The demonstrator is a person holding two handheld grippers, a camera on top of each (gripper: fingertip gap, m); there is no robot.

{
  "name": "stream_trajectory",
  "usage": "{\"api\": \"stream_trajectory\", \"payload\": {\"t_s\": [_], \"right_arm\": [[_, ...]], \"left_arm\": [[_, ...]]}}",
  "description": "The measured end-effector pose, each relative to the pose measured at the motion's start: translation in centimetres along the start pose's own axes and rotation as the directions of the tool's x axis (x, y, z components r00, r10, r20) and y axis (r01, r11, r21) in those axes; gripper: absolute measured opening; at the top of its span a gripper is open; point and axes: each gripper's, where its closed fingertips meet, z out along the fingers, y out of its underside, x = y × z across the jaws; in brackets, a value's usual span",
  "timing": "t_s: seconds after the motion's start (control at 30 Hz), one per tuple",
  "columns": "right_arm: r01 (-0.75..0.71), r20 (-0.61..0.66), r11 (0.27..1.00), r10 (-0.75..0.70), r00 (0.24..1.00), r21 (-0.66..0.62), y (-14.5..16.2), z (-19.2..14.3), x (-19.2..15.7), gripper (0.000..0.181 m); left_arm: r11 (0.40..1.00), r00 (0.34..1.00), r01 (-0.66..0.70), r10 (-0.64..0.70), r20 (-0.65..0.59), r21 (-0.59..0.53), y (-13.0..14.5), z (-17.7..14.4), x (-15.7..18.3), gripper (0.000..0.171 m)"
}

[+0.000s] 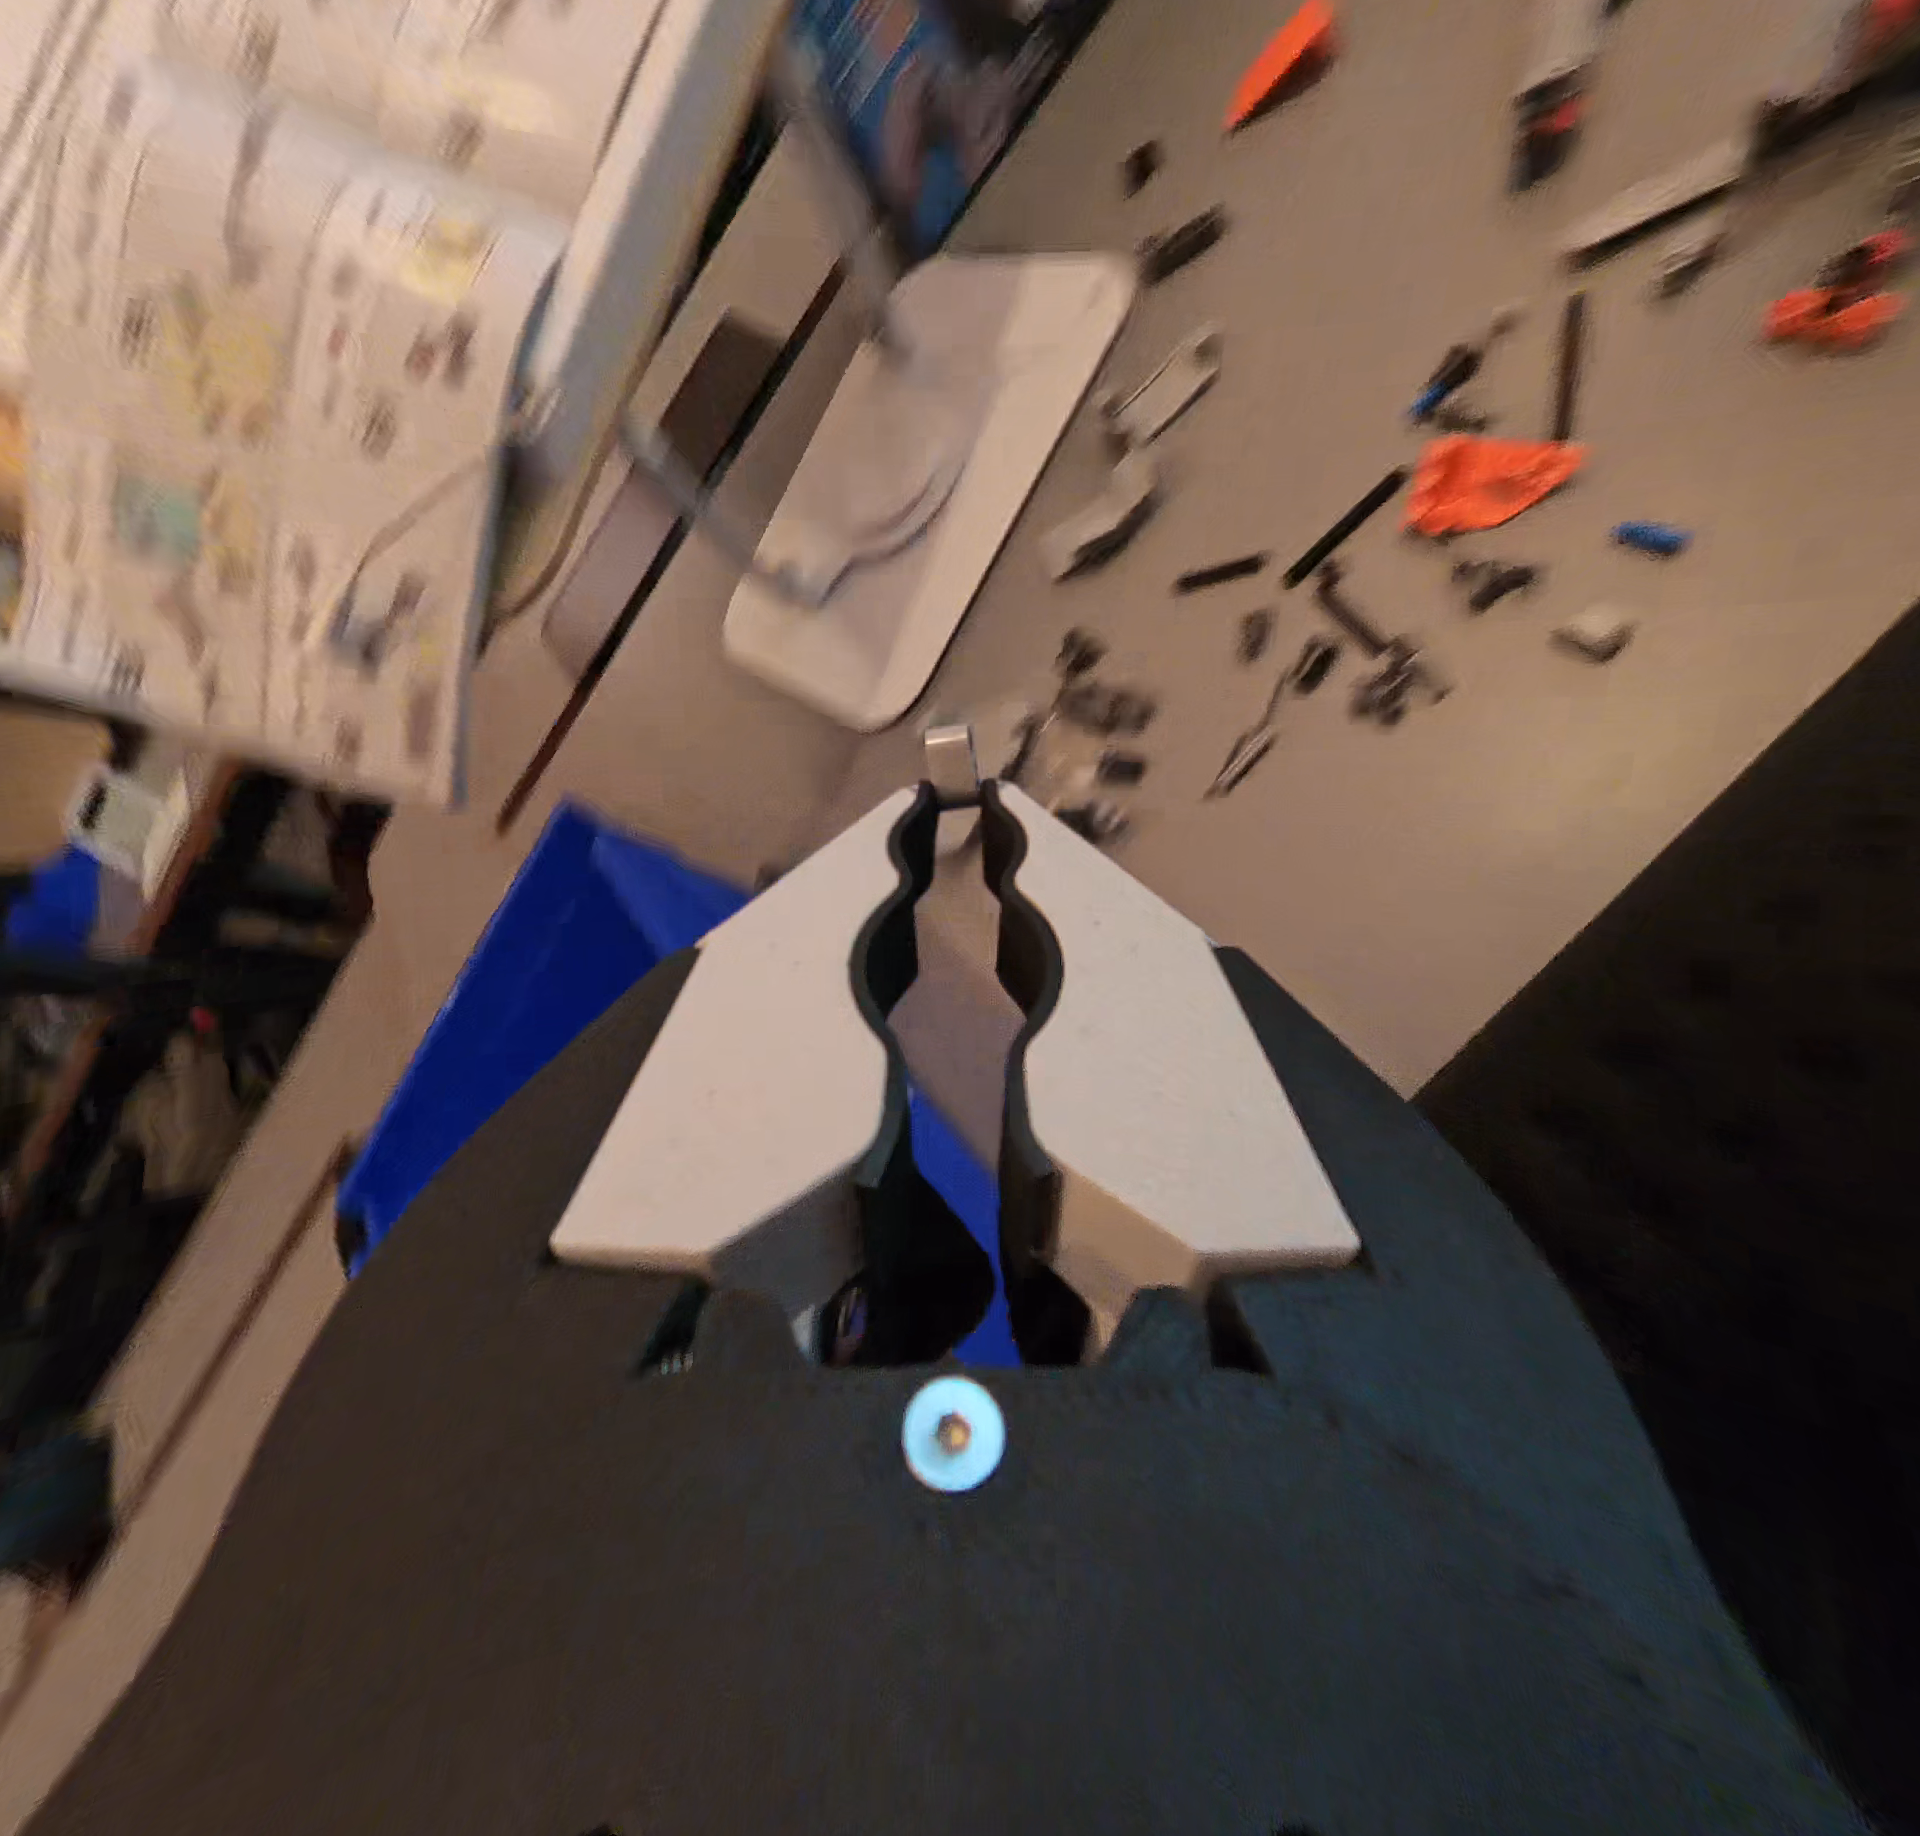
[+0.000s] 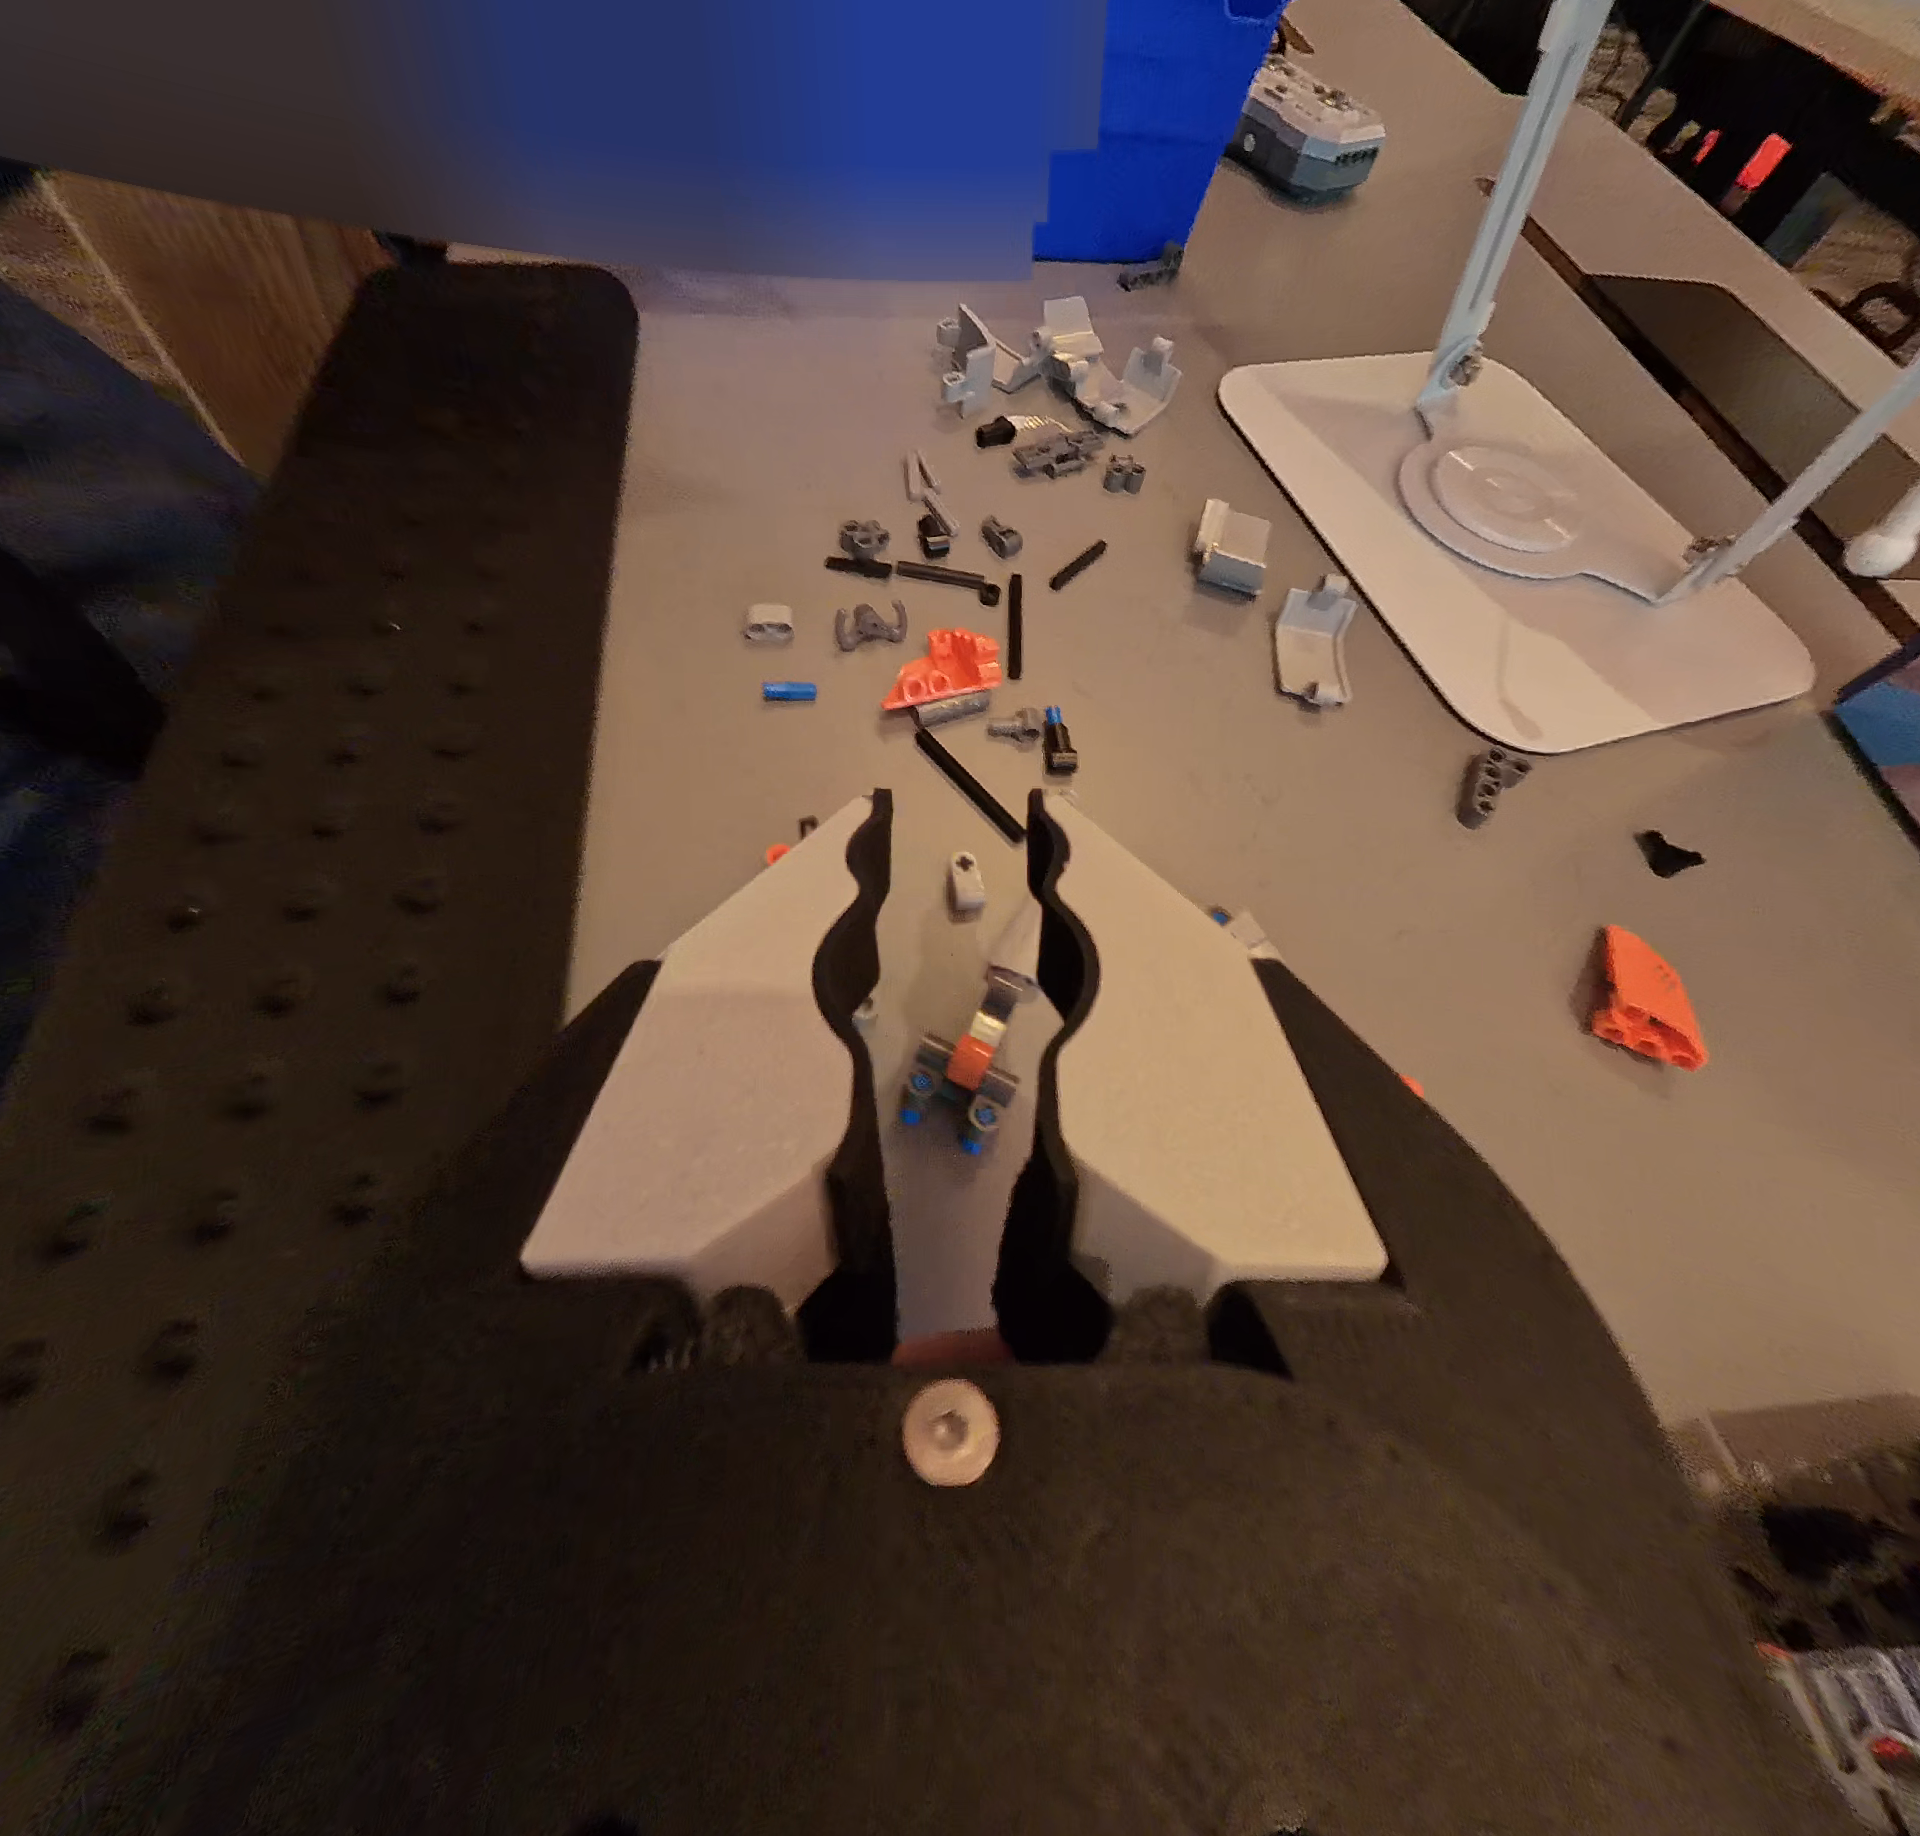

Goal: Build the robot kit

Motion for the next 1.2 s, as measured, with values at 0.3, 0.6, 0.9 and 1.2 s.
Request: {"api": "stream_trajectory", "payload": {"t_s": [0.3, 0.6, 0.9, 1.2], "right_arm": [[-0.065, 0.079, 0.994, 0.058, 0.995, 0.088, -2.8, 0.3, -2.3, 0.021], [-0.13, 0.056, 0.989, 0.126, 0.99, 0.072, -2.5, 1.4, -1.8, 0.018], [-0.209, 0.079, 0.978, 0.207, 0.975, 0.012, -1.0, 1.6, -1.4, 0.009], [-0.074, 0.086, 0.996, 0.078, 0.993, -0.047, 0.8, 1.9, -1.9, 0.005]], "left_arm": [[0.857, 0.887, -0.461, 0.453, 0.089, 0.228, -8.8, 7.6, 12.6, 0.006], [0.678, 0.728, -0.686, 0.646, 0.23, 0.264, -11.3, 9.1, 16.5, 0.006], [0.62, 0.681, -0.732, 0.661, 0.314, 0.283, -12.3, 9.3, 17.3, 0.005], [0.757, 0.798, -0.578, 0.603, 0.017, 0.305, -8.9, 10.1, 18.6, 0.016]]}}
